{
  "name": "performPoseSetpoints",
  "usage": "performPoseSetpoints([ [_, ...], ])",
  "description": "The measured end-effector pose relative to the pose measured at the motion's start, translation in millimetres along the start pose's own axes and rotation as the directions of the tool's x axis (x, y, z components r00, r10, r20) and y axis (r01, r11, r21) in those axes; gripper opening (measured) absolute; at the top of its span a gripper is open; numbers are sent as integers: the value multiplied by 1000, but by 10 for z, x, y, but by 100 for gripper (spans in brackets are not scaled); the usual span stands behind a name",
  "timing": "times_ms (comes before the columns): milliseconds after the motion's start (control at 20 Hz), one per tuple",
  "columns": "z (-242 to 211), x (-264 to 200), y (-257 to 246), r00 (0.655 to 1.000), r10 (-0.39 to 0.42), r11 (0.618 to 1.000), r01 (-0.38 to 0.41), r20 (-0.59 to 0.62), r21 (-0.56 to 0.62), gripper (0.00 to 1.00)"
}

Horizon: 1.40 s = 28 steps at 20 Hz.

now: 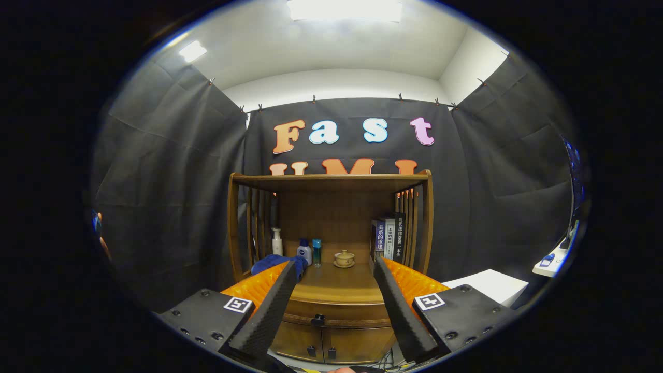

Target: Pull open the drawer, take out the items inside it, and place them on the countertop above the cabinet.

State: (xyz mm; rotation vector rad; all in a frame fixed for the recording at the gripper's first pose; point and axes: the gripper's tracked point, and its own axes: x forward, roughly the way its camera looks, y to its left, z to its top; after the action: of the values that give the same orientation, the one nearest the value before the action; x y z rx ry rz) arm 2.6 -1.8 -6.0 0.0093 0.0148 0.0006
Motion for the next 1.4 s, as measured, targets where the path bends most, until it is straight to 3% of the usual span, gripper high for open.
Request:
performPoseSetpoints([
  [850, 10, 0, 48, 1000, 7, 1000, -6, 19, -13, 98],
  [1050, 35, 132, 7, 1000, -16, 1000, 16, 25, -12, 98],
  [1400, -188, 476, 104, 999, 21, 999, -22, -28, -40, 98],
])
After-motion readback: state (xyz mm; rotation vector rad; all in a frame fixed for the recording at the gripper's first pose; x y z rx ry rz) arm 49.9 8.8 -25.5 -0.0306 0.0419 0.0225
